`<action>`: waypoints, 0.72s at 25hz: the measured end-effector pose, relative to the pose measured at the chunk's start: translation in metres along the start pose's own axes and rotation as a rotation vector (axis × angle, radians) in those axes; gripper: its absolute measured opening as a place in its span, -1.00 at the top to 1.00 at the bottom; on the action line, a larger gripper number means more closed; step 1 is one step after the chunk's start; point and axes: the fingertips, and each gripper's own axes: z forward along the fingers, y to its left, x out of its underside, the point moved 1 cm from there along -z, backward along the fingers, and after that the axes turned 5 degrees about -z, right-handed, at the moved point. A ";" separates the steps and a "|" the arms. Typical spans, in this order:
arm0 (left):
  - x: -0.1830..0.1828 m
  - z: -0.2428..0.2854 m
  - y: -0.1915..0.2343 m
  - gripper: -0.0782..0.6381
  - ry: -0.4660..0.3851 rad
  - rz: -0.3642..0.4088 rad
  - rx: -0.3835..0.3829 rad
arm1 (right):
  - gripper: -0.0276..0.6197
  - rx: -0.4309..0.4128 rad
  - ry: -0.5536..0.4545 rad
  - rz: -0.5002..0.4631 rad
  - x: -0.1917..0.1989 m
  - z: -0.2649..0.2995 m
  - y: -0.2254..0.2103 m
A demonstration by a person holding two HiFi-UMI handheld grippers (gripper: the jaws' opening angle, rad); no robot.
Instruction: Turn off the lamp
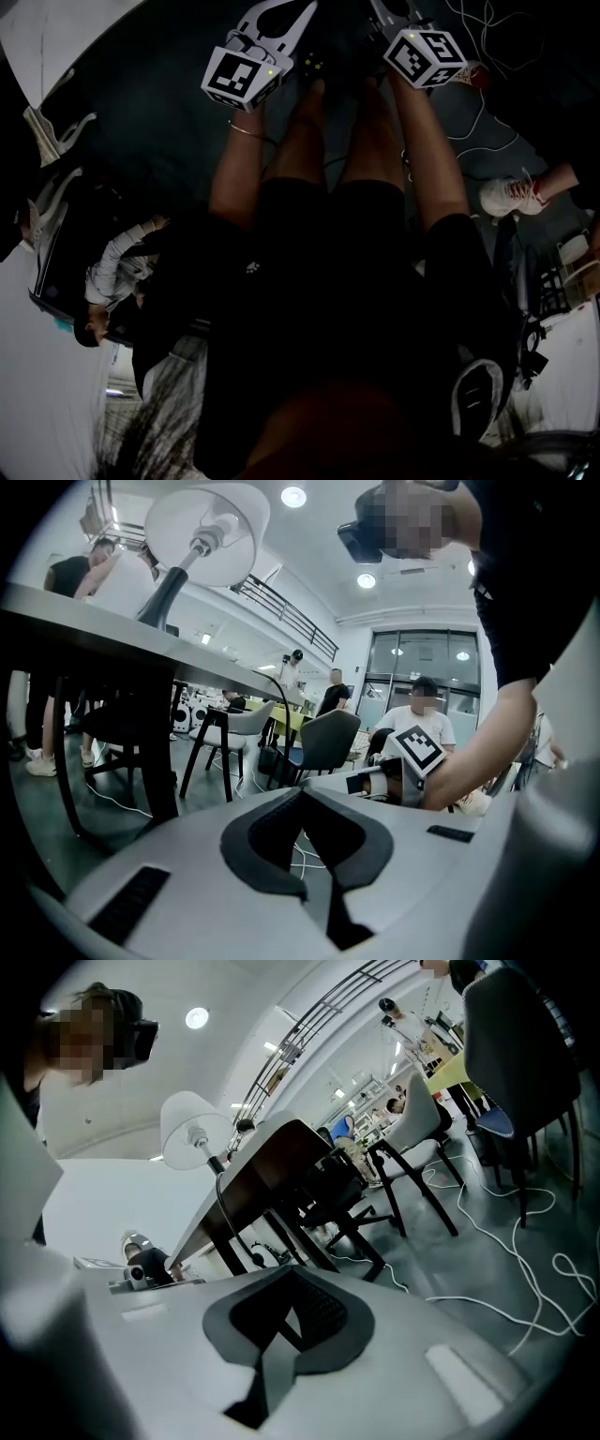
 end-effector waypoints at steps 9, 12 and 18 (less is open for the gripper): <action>-0.011 -0.002 -0.004 0.76 -0.007 0.004 -0.006 | 0.91 -0.033 -0.034 -0.018 -0.026 -0.014 0.024; -0.019 -0.002 -0.004 0.76 -0.012 0.003 -0.010 | 0.91 -0.041 -0.041 -0.028 -0.038 -0.018 0.032; -0.043 -0.005 -0.014 0.76 -0.017 0.016 -0.005 | 0.91 -0.055 -0.061 -0.072 -0.066 -0.031 0.055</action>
